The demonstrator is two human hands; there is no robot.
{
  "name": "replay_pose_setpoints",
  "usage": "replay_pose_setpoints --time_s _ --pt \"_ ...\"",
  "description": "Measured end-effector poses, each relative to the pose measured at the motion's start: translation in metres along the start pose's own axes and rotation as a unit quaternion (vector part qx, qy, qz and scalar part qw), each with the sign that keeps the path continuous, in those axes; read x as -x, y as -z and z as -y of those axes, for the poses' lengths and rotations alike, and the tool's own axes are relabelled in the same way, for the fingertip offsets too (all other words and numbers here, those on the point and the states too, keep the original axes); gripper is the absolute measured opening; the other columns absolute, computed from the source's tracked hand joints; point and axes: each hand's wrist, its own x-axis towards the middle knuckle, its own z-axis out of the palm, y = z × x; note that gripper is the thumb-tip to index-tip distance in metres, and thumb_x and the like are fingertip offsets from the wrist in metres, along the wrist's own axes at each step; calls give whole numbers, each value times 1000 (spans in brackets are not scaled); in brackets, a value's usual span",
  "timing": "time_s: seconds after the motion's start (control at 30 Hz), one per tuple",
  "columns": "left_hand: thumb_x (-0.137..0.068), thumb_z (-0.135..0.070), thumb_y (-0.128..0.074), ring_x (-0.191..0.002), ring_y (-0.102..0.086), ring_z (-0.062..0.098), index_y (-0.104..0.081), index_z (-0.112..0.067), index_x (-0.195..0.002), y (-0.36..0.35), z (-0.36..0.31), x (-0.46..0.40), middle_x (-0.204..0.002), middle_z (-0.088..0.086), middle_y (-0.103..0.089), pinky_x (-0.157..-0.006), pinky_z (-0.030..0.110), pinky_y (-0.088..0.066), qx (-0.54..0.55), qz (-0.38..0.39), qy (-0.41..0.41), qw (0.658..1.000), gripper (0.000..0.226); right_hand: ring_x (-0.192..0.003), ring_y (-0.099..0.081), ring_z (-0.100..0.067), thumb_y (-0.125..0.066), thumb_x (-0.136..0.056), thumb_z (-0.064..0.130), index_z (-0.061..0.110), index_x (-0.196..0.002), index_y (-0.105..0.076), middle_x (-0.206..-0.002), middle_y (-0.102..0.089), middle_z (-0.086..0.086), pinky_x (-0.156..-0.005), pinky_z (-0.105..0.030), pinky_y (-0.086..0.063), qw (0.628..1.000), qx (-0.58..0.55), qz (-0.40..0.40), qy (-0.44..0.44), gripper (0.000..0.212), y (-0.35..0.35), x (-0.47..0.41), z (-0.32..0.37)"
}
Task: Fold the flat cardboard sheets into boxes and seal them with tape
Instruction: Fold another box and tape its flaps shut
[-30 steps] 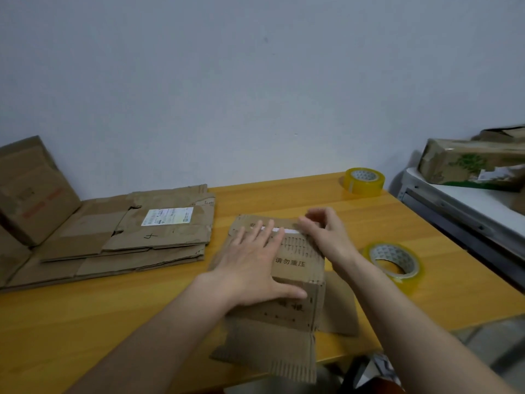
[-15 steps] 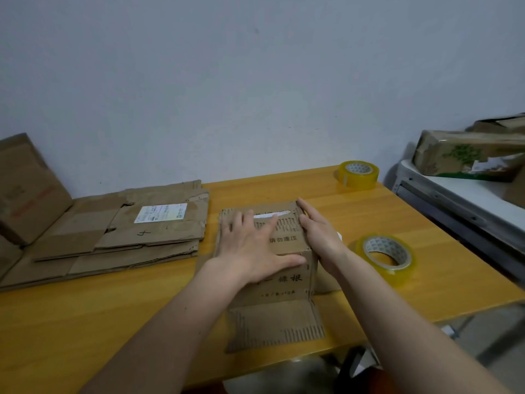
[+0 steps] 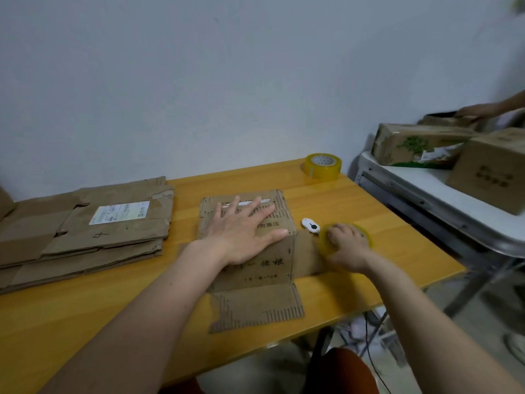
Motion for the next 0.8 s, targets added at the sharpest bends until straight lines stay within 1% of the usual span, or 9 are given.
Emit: replay_pose_setpoints --time_s 0.1,0.17,0.37,0.43,0.5,0.57,0.67,0.73,0.8 --pt "-57 -90 12 -148 11 23 -1 -54 -146 1 -2 0 -159 -18 9 -118 54 6 1 2 3 1000 97 -146 14 -29 -53 -89 2 15 -134 -41 -160 8 0 -117 -55 -1 996 84 -1 -43 48 -6 6 -11" --pt "-59 -88 12 -148 11 23 -1 -53 -147 2 -3 1 -159 -17 9 -118 53 6 4 6 5 1000 95 -146 13 -29 -50 -89 -3 16 -129 -49 -160 8 2 -116 -58 -5 995 77 -29 -53 44 -8 8 -14" --pt "-68 -81 7 -148 11 21 1 -47 -149 2 -7 5 -160 -14 8 -117 45 7 18 13 2 1000 88 -141 -26 -26 -71 -83 9 8 -140 -44 -155 -27 -4 -113 -39 -28 983 -134 -118 35 63 8 14 -11" --pt "-75 -82 -7 -148 8 19 1 -48 -149 4 -6 5 -160 -15 5 -117 45 3 55 13 11 998 81 -133 -37 -21 -72 -83 10 9 -139 -44 -146 -40 -2 -107 -35 -34 964 -205 -156 65 63 22 21 2" --pt "-79 -80 -35 -148 -3 19 -2 -50 -148 9 -5 6 -160 -14 -7 -117 49 -8 145 -2 29 989 82 -111 -49 -12 -72 -83 13 17 -130 -52 -121 -52 7 -86 -23 -42 942 -253 -188 117 51 39 29 17" --pt "-72 -69 -64 -143 -24 19 -10 -53 -146 15 -3 7 -154 -8 -28 -115 48 -25 280 -35 30 959 93 -94 -54 -8 -73 -82 15 28 -112 -56 -104 -56 13 -70 -14 -42 921 -293 -187 178 37 57 40 35" --pt "-64 -38 -86 -130 -44 8 -31 -48 -140 22 -3 11 -141 -2 -49 -107 31 -36 493 -96 -11 865 94 -119 -48 -11 -73 -82 16 21 -125 -53 -128 -52 5 -94 -22 -41 924 -237 -164 253 47 75 49 60" --pt "-57 -21 -92 -122 -55 13 -44 -35 -133 25 -2 14 -132 5 -59 -105 34 -43 586 -133 -29 799 90 -134 -32 -13 -72 -83 17 10 -135 -46 -145 -38 -1 -106 -18 -26 936 -174 -140 270 58 78 50 76" --pt "-56 -14 -87 -114 -61 21 -51 -27 -123 24 0 17 -124 8 -63 -98 40 -50 644 -172 -28 745 77 -139 -24 -14 -72 -83 16 5 -131 -47 -150 -32 -4 -101 -8 -13 941 -131 -129 285 56 75 49 89"
